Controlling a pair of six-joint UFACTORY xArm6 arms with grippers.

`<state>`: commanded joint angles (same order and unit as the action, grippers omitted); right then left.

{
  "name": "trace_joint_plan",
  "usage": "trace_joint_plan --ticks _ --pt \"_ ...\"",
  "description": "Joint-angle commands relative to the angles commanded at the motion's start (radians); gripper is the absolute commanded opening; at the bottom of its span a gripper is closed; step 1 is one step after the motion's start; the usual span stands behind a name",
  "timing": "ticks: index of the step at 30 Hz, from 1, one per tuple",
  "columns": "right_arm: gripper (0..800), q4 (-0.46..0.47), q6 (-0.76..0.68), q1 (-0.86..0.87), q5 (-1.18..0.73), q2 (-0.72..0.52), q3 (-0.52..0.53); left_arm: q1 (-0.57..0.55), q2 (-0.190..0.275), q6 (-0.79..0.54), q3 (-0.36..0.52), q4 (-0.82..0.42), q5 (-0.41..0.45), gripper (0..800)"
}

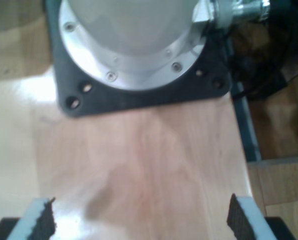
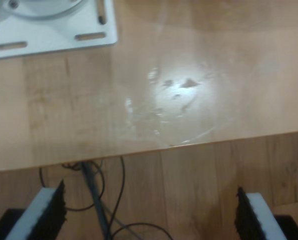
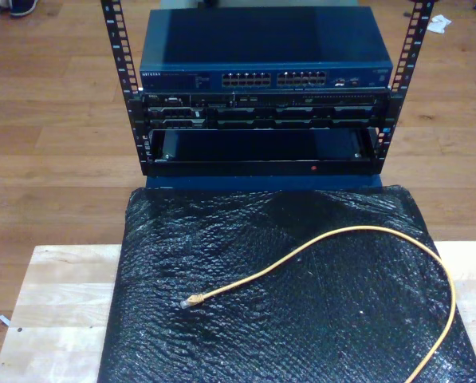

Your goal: Grab the cable and plug it in

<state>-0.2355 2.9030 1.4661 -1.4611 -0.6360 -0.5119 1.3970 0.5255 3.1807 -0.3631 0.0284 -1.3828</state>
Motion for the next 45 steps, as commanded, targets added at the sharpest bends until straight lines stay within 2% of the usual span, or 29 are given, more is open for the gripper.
trace_joint_plan --ticks 5,12,16,25,33,45 --pt "797 -0.066 -0.064 -0.029 -0.066 0.005 -0.051 -0.051 0.000 0.028 -0.038 0.043 -0.081 800" --pt "797 -0.091 -0.236 -0.175 -0.089 0.025 -0.110 -0.212 0.000 0.198 -0.100 0.084 -0.189 800" --pt "797 -0.114 -0.315 -0.227 -0.133 0.034 -0.157 -0.279 0.000 0.272 -0.137 0.109 -0.195 800" --pt "797 -0.238 -0.394 -0.236 -0.284 0.043 -0.249 -0.331 0.000 0.321 -0.155 0.203 -0.235 800" --pt "797 -0.281 -0.489 -0.295 -0.304 0.051 -0.290 -0.411 0.000 0.471 -0.172 0.264 -0.236 800" --pt "797 -0.334 -0.614 -0.446 -0.304 0.137 -0.381 -0.519 0.008 0.640 -0.192 0.311 -0.238 800"
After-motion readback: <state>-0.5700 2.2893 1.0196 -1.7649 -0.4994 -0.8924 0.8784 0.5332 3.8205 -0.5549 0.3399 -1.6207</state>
